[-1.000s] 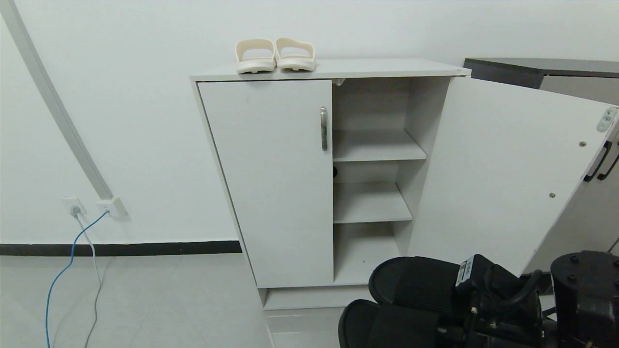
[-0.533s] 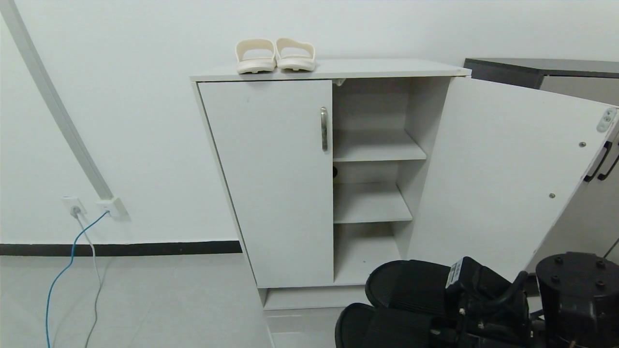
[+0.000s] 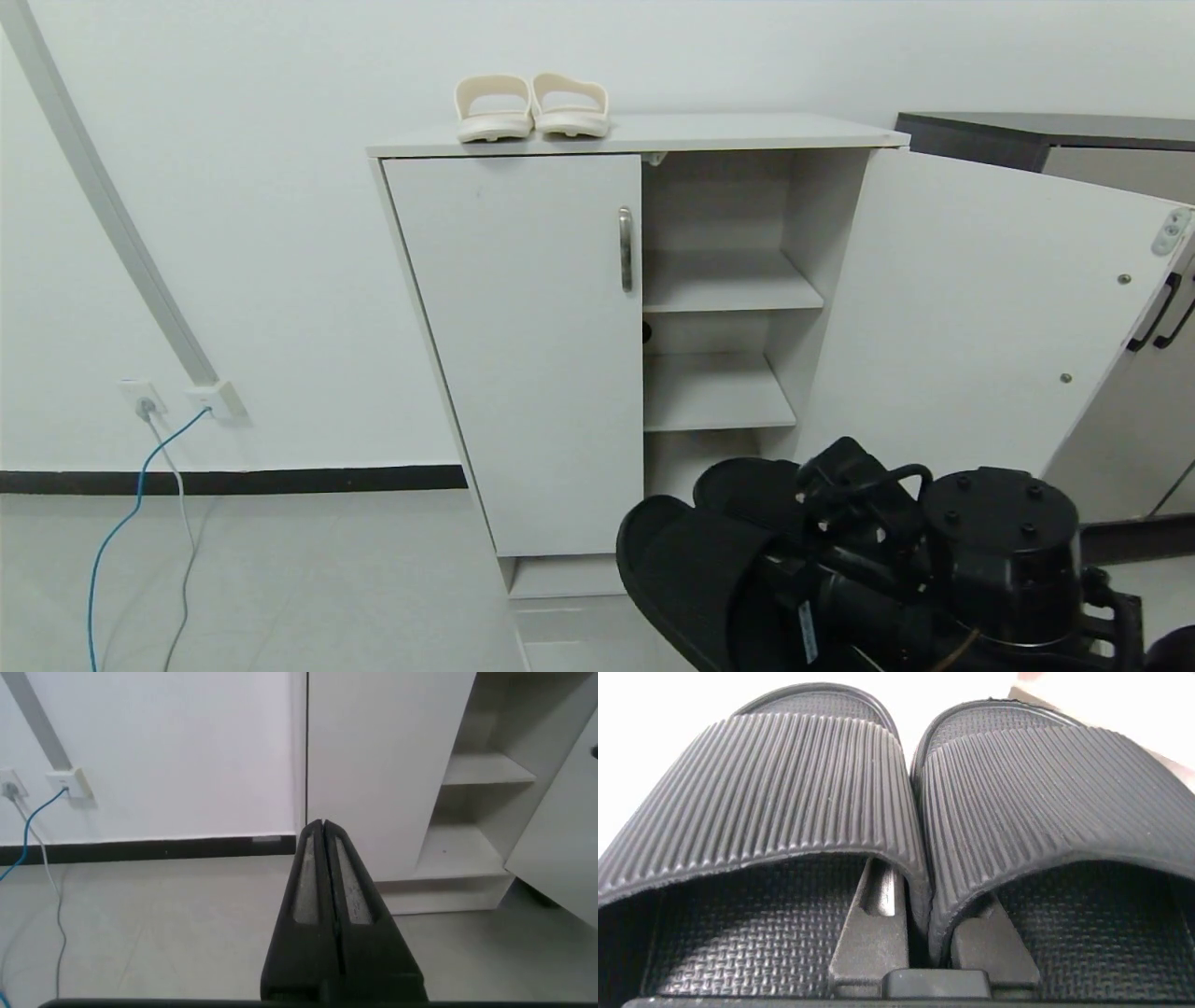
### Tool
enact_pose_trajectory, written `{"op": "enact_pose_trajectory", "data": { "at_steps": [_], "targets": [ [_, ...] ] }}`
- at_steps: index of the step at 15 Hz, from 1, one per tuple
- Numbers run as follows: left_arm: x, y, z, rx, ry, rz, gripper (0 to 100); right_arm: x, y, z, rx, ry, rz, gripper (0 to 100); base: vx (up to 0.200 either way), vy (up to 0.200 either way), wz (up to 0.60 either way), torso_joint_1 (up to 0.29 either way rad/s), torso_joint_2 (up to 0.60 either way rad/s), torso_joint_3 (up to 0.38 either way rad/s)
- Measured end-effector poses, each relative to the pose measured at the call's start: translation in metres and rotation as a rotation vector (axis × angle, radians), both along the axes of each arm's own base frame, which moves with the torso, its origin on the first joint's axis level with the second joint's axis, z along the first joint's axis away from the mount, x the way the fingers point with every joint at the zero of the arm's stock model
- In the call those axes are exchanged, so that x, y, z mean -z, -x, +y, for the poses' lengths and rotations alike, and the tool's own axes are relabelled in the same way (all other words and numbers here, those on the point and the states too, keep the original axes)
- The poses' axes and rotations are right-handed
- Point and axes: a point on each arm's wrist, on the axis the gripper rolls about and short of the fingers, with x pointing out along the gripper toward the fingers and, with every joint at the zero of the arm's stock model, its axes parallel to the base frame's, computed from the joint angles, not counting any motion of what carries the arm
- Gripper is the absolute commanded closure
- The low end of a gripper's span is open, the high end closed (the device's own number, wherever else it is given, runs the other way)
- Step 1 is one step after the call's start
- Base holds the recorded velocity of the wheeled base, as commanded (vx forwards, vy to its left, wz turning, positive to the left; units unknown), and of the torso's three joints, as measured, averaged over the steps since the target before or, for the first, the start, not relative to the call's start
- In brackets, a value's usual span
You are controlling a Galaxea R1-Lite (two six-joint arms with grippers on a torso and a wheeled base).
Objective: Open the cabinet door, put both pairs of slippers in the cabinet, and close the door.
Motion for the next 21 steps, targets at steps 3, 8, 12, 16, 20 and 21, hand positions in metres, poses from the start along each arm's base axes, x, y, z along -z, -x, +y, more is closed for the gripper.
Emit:
{"op": "enact_pose_trajectory", "data": {
  "at_steps": [3, 8, 12, 16, 20, 21],
  "targets": [
    [0.000, 0.000, 0.000, 0.000, 0.000, 0.000, 100, 0.005, -0.005, 0.031, 0.117, -0.027, -0.011, 100, 0.000, 0.000, 0.00, 0.000, 0.00, 0.000],
    [0.000, 0.000, 0.000, 0.001, 0.000, 0.000, 100, 0.018, -0.040, 0.071, 0.513, -0.016, -0.119, 100, 0.000, -0.120, 0.00, 0.000, 0.00, 0.000],
    [0.000, 0.000, 0.000, 0.001, 0.001, 0.001, 100, 0.036, -0.070, 0.074, 0.619, 0.013, -0.124, 100, 0.000, -0.200, 0.00, 0.002, 0.00, 0.004],
    [0.000, 0.000, 0.000, -0.001, 0.016, 0.000, 100, 0.050, -0.077, 0.073, 0.633, 0.048, -0.112, 100, 0.000, -0.050, 0.00, 0.002, 0.00, 0.001],
    [0.000, 0.000, 0.000, 0.002, 0.022, 0.001, 100, 0.057, -0.075, 0.072, 0.617, 0.064, -0.100, 100, 0.000, 0.000, 0.00, 0.000, 0.00, 0.000],
    [0.000, 0.000, 0.000, 0.001, 0.022, 0.001, 100, 0.058, -0.074, 0.072, 0.608, 0.062, -0.101, 100, 0.000, 0.000, 0.00, 0.000, 0.00, 0.000]
  ]
}}
